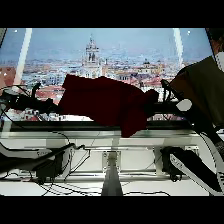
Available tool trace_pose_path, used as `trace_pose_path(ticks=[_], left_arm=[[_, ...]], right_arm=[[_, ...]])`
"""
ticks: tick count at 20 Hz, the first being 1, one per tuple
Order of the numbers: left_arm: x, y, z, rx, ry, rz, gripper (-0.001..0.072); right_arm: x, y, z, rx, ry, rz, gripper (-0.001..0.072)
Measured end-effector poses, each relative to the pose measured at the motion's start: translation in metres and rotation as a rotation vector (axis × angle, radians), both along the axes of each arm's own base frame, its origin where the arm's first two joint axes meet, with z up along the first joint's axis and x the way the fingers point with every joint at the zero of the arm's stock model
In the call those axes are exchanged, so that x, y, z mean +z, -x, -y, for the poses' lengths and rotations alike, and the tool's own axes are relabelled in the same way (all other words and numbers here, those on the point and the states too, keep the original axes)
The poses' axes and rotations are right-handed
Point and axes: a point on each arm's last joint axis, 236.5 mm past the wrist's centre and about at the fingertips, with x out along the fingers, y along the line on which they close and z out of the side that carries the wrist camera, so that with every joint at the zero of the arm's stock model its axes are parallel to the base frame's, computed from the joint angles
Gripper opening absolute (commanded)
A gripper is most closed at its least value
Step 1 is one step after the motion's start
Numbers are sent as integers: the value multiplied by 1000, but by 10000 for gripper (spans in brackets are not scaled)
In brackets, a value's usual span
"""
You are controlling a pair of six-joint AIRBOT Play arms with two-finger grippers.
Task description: Fold the clothes and pants, and hang the long-sleeved shirts on hangers.
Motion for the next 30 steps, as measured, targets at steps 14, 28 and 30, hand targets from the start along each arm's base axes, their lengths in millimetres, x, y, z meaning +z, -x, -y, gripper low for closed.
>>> trace_pose_path(ticks=[14,28,30], left_arm=[[488,-104,-73,476,-513,1392,16],[603,15,-69,579,-956,1712,14],[544,-38,-79,470,-861,1525,15]], right_arm=[[406,-75,27,-15,146,1001,18],[525,14,34,-39,105,1264,17],[478,-38,28,-6,139,1105,18]])
